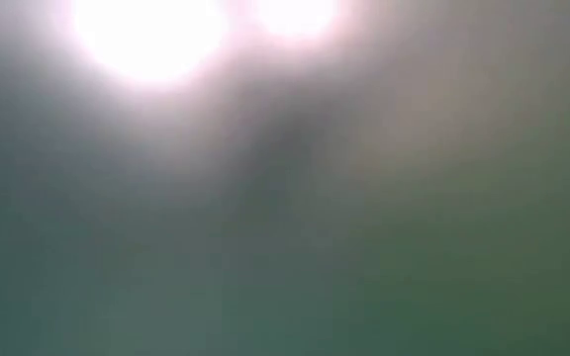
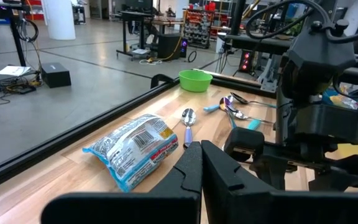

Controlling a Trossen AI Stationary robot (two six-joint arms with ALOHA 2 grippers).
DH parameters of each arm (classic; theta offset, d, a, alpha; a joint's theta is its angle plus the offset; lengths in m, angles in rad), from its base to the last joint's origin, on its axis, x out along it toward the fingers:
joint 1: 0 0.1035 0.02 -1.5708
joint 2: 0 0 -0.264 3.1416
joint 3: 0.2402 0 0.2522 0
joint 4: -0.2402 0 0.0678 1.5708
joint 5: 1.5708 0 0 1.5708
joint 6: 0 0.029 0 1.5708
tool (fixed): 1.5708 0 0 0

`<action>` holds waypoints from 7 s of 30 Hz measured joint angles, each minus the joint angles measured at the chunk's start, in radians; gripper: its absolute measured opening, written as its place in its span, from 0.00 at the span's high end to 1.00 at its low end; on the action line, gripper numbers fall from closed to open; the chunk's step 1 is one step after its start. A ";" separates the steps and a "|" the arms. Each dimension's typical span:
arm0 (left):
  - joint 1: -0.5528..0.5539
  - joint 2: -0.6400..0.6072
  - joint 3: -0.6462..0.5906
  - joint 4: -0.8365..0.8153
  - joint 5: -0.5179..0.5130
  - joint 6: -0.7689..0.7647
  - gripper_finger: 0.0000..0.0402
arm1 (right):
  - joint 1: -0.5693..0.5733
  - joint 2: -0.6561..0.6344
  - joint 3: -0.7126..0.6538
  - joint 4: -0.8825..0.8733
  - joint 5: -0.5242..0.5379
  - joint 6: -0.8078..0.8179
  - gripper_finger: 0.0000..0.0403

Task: Pick & Place Food Item
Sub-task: Put the orange noodle pack into the blue bin

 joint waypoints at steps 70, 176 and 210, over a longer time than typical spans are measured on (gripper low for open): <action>0.000 0.000 0.000 0.000 0.000 0.000 1.00 | 0.009 0.062 0.026 0.061 -0.007 -0.014 0.94; 0.000 0.019 0.000 0.000 0.000 0.000 1.00 | 0.010 -0.675 -0.473 -1.036 0.105 0.382 0.64; 0.000 0.019 0.000 0.000 0.000 0.000 1.00 | 0.031 -0.607 -0.476 -0.981 0.110 0.265 0.28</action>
